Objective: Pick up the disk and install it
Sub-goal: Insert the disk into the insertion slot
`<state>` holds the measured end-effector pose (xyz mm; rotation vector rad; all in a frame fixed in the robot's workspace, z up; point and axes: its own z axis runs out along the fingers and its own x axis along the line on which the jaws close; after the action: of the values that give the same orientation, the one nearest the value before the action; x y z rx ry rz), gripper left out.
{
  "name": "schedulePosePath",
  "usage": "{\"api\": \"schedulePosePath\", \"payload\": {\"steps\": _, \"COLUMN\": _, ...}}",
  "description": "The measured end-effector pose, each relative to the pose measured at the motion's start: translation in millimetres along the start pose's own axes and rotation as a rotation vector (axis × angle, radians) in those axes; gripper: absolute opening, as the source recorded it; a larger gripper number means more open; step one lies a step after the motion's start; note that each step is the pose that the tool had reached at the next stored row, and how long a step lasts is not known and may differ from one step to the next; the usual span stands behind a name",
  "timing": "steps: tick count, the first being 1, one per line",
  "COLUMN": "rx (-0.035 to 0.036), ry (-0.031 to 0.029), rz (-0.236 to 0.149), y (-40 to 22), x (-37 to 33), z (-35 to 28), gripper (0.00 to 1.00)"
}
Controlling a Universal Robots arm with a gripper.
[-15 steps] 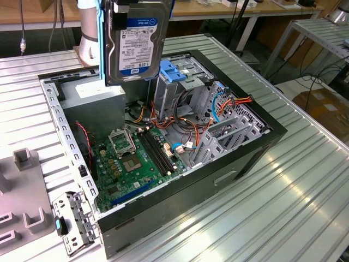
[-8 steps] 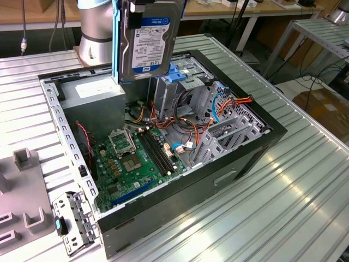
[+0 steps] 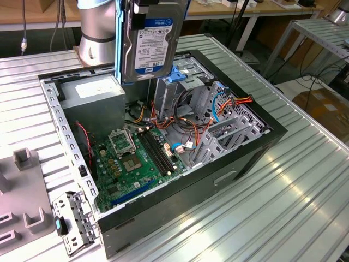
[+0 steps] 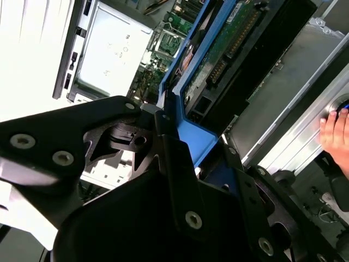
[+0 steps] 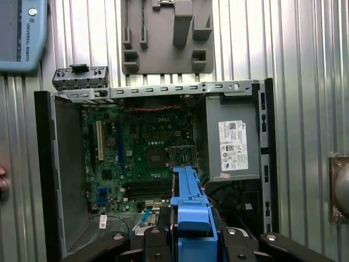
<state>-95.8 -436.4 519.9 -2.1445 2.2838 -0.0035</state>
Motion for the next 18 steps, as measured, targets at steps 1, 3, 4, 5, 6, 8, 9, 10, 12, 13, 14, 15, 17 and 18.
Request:
{"api": "schedulePosePath", "payload": {"steps": 1, "rx": 0.0000, "ry": 0.0000, "rz": 0.000, "y": 0.0, "x": 0.3, "z": 0.0, "gripper": 0.37}}
{"api": "schedulePosePath", "payload": {"steps": 3, "rx": 0.0000, "ry": 0.0001, "rz": 0.000, "y": -0.1, "x": 0.8, "z": 0.0, "gripper": 0.37}}
{"api": "schedulePosePath", "payload": {"steps": 4, "rx": 0.0000, "ry": 0.0001, "rz": 0.000, "y": -0.1, "x": 1.4, "z": 0.0, "gripper": 0.37}}
{"api": "schedulePosePath", "payload": {"steps": 5, "rx": 0.0000, "ry": 0.0001, "rz": 0.000, "y": -0.1, "x": 1.5, "z": 0.0, "gripper": 0.37}}
{"api": "schedulePosePath", "payload": {"steps": 6, "rx": -0.0001, "ry": 0.0001, "rz": 0.000, "y": -0.1, "x": 1.6, "z": 0.0, "gripper": 0.37}}
{"api": "schedulePosePath", "payload": {"steps": 8, "rx": 0.0000, "ry": 0.0001, "rz": 0.000, "y": -0.2, "x": 2.4, "z": 0.0, "gripper": 0.37}}
{"api": "schedulePosePath", "payload": {"steps": 9, "rx": 0.0000, "ry": 0.0001, "rz": 0.000, "y": -0.2, "x": 2.7, "z": 0.0, "gripper": 0.37}}
{"api": "schedulePosePath", "payload": {"steps": 10, "rx": 0.0000, "ry": 0.0001, "rz": 0.000, "y": -0.3, "x": 3.2, "z": -0.1, "gripper": 0.37}}
{"api": "schedulePosePath", "payload": {"steps": 12, "rx": -0.0001, "ry": 0.0001, "rz": 0.000, "y": -0.3, "x": 3.9, "z": -0.1, "gripper": 0.37}}
{"api": "schedulePosePath", "payload": {"steps": 13, "rx": -0.0001, "ry": 0.0001, "rz": 0.000, "y": -0.3, "x": 4.4, "z": -0.1, "gripper": 0.37}}
{"api": "schedulePosePath", "payload": {"steps": 14, "rx": -0.0001, "ry": 0.0001, "rz": 0.000, "y": -0.4, "x": 5.0, "z": -0.1, "gripper": 0.37}}
{"api": "schedulePosePath", "payload": {"steps": 15, "rx": -0.0001, "ry": 0.0000, "rz": 0.000, "y": -0.4, "x": 5.9, "z": 0.0, "gripper": 0.37}}
{"api": "schedulePosePath", "payload": {"steps": 17, "rx": 0.0000, "ry": 0.0001, "rz": 0.000, "y": -0.5, "x": 7.1, "z": -0.1, "gripper": 0.37}}
{"api": "schedulePosePath", "payload": {"steps": 18, "rx": 0.0000, "ry": 0.0000, "rz": 0.000, "y": -0.5, "x": 7.7, "z": 0.0, "gripper": 0.37}}
